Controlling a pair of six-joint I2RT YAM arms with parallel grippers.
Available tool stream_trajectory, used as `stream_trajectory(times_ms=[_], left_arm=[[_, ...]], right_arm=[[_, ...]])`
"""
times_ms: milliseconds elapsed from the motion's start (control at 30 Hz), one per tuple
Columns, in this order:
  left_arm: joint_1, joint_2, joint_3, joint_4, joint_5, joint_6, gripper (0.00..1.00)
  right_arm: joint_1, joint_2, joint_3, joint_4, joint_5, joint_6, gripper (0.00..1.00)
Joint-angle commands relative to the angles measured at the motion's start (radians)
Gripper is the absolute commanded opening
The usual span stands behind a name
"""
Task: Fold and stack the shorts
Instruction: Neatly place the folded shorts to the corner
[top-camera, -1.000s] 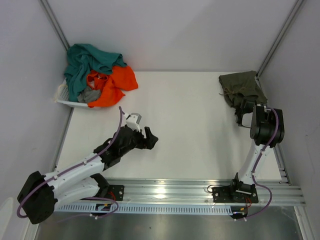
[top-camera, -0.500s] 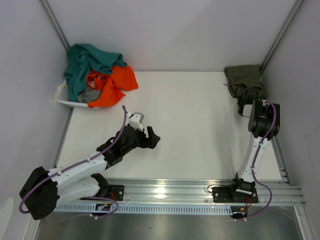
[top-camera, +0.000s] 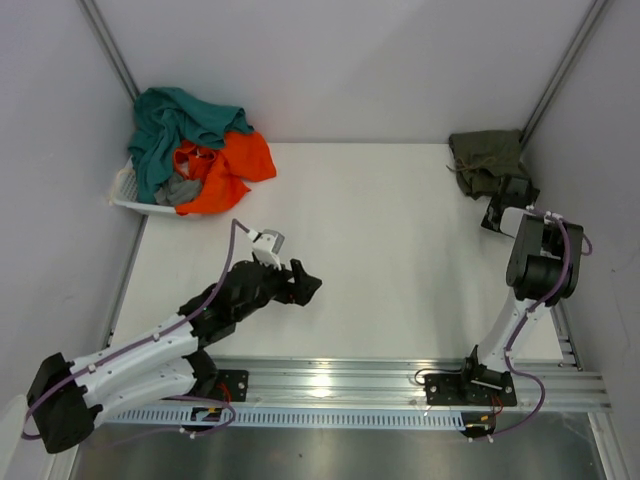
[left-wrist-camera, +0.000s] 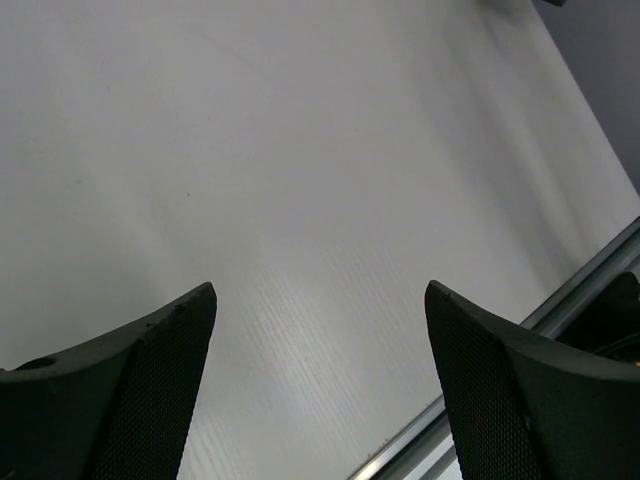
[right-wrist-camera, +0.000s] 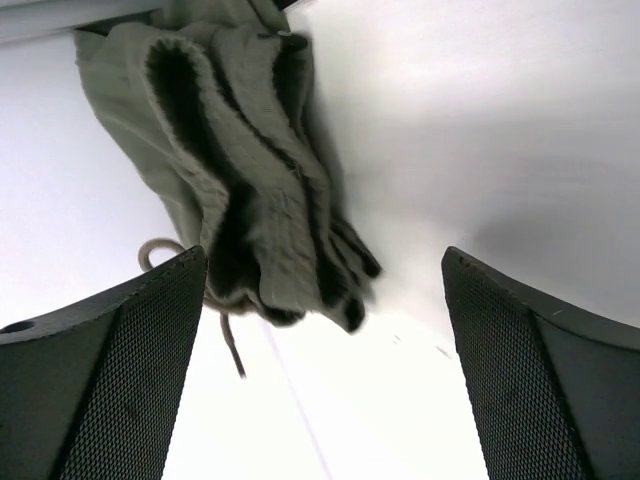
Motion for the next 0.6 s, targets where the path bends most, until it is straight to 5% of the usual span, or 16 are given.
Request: stream_trajectory(times_ms=[0, 133, 333, 500, 567], left_arm=[[-0.005, -0.080, 0.001, -0.069, -0.009, -0.037, 0.87], [-0.006, -0.142, -0.016, -0.107, -0.004, -0.051, 0.88], [-0.005, -0.240, -0.053, -0.133, -0.003, -0.060, 0.92], [-0.005, -0.286, -0.042, -0.138, 0.109, -0.094, 0.93], [-0.005, -0.299, -0.030, -0.174, 0.124, -0.103, 0.95]], right_arm=[[-0.034, -0.153, 0.007, -0.263, 0.037, -0.152, 1.00], [-0.037, -0.261, 0.094, -0.352, -0.034, -0.505, 0.99], [0.063, -0.641, -0.214, -0.042, -0.264, -0.888, 1.00], [0.247, -0.839, -0.309, -0.085, -0.197, -1.238, 0.94], [0.299, -0.922, -0.361, -0.117, -0.280, -1.327, 0.89]])
